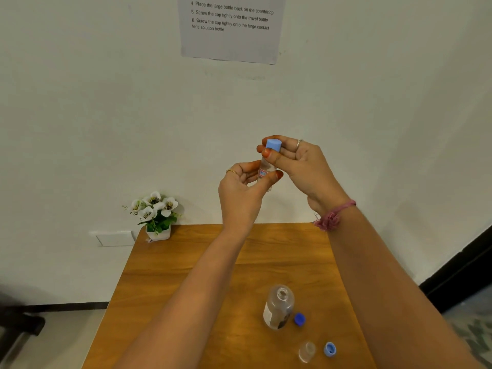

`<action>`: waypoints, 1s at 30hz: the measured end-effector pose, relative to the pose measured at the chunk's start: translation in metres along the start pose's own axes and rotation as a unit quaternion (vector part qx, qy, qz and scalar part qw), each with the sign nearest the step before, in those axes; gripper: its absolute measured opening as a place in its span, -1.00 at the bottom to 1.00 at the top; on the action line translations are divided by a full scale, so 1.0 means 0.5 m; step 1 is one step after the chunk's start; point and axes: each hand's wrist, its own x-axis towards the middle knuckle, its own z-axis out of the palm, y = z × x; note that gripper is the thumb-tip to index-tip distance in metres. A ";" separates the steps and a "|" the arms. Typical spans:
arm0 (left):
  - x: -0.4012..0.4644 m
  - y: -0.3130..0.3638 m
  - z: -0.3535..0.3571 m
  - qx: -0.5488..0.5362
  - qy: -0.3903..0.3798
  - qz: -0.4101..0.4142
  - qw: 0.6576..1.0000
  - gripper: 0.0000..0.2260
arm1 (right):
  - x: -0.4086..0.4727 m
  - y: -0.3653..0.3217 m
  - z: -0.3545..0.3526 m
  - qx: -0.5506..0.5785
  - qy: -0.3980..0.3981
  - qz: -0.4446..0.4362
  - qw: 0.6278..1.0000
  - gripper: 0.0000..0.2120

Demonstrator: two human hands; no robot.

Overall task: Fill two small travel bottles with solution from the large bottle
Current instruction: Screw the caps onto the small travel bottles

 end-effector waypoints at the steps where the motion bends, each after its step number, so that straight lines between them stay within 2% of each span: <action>1: -0.002 -0.002 0.000 -0.001 -0.001 0.000 1.000 -0.62 | -0.003 0.001 0.003 0.001 0.009 0.000 1.000 -0.75; 4: -0.009 -0.006 -0.005 -0.015 -0.010 -0.010 1.000 -0.60 | -0.013 0.005 0.004 -0.006 0.001 0.005 1.000 -0.69; 6: -0.015 -0.014 -0.010 -0.028 -0.016 -0.018 0.999 -0.59 | -0.028 0.011 0.002 0.016 -0.015 0.013 1.000 -0.55; 8: -0.025 -0.028 -0.017 -0.023 -0.021 -0.024 0.999 -0.57 | -0.050 0.027 0.000 0.064 0.012 0.023 0.998 -0.43; 12: -0.059 -0.070 -0.038 0.022 -0.037 -0.039 0.998 -0.59 | -0.109 0.102 -0.019 0.114 0.126 0.055 0.984 -0.62; 15: -0.100 -0.110 -0.054 0.054 -0.034 -0.052 0.997 -0.64 | -0.161 0.185 -0.038 0.114 0.165 0.091 0.976 -0.69; 19: -0.168 -0.176 -0.075 0.120 -0.025 -0.077 0.990 -0.62 | -0.241 0.304 -0.066 0.097 0.179 0.133 0.970 -0.73; 23: -0.249 -0.249 -0.083 0.175 -0.020 -0.119 0.977 -0.62 | -0.327 0.405 -0.103 0.022 0.192 0.184 0.964 -0.71; 30: -0.398 -0.385 -0.080 0.214 0.036 -0.213 0.953 -0.53 | -0.453 0.512 -0.178 -0.117 0.157 0.263 0.945 -0.70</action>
